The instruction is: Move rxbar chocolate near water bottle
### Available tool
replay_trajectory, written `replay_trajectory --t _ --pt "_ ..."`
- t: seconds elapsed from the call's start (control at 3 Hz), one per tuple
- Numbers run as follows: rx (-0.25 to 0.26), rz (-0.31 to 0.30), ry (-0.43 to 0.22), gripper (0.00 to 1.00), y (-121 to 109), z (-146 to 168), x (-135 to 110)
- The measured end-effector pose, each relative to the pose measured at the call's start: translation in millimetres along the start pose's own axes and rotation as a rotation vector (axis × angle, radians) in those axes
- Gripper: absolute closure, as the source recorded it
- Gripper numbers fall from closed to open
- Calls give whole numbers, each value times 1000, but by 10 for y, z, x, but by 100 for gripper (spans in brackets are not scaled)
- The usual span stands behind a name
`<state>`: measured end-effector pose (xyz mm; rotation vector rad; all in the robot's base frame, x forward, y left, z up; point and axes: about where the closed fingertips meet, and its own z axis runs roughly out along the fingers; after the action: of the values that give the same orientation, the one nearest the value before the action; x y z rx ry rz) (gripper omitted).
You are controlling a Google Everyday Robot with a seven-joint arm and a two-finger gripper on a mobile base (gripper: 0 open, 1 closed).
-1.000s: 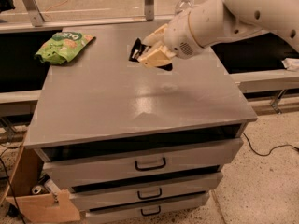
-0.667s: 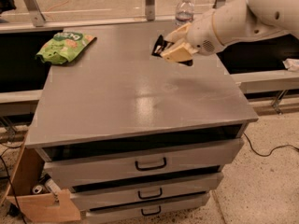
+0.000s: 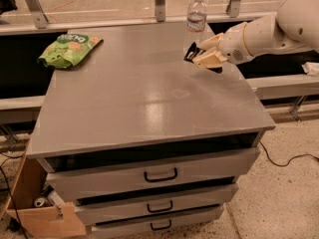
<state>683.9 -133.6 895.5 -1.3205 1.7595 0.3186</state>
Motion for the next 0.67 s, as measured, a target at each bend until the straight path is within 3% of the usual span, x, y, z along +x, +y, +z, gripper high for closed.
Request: replay_trajectory --t 0.67 --pt "66 55 -3 100 -383 102 346"
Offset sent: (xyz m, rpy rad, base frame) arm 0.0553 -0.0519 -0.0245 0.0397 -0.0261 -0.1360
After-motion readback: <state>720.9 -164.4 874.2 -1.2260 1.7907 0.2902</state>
